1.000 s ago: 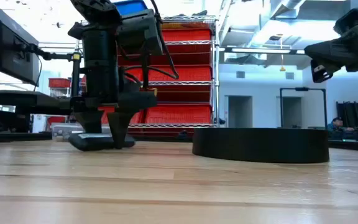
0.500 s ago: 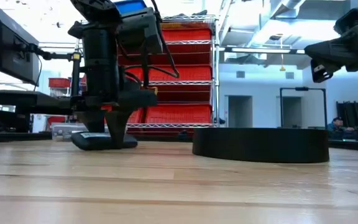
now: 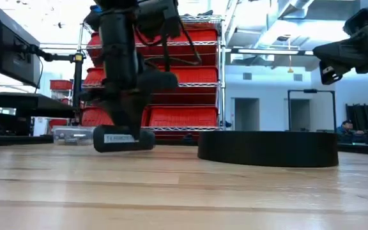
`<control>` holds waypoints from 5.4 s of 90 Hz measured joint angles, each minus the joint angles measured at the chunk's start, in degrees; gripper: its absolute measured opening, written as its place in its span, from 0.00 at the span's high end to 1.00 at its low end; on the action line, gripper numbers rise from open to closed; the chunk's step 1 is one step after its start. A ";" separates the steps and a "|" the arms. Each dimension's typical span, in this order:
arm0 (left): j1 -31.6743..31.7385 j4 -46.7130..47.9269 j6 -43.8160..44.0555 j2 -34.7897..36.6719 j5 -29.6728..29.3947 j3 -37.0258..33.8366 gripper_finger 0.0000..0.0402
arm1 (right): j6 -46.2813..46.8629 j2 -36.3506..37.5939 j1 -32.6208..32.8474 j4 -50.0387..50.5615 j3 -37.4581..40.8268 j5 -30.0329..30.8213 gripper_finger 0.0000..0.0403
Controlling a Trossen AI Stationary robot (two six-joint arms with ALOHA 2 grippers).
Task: Insert battery
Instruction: Remove the remote’s battery cover
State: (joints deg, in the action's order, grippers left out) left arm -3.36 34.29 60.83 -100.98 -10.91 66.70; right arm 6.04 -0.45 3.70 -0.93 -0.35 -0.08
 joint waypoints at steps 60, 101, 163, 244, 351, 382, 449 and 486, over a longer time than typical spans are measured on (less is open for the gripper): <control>0.25 1.43 -4.35 2.08 -0.20 5.55 0.89 | 0.00 0.00 0.00 0.03 0.01 -0.01 0.98; 2.31 1.26 -16.24 8.58 -2.35 19.31 0.89 | 3.15 0.13 0.00 -1.96 -0.01 -0.09 0.98; 5.80 -30.50 -29.47 14.68 -3.24 21.81 0.90 | 38.29 -16.28 -0.24 -28.52 -10.35 7.64 0.97; 8.64 -42.81 -38.07 14.92 6.15 21.75 0.90 | 16.44 -68.30 -10.56 -15.78 -58.91 -6.04 0.44; 14.72 -41.69 -38.10 15.09 19.95 21.77 0.50 | 13.74 -69.17 -10.08 -9.31 -58.97 -8.90 0.84; 14.48 -41.31 -40.95 13.61 21.17 21.79 0.51 | 14.03 -70.18 -10.10 -10.34 -58.96 -8.92 0.84; 14.72 -41.49 -45.38 13.65 21.37 21.79 0.90 | 18.08 -69.88 -12.50 -15.86 -58.91 -9.20 0.48; 15.77 -44.54 -41.97 13.61 21.91 22.01 0.90 | 14.47 -69.97 -11.53 -12.37 -59.12 -8.63 0.85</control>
State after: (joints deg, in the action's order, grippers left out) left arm 12.40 -10.24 18.85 -87.37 11.00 88.70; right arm 20.51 -70.42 -7.83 -13.30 -59.47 -8.71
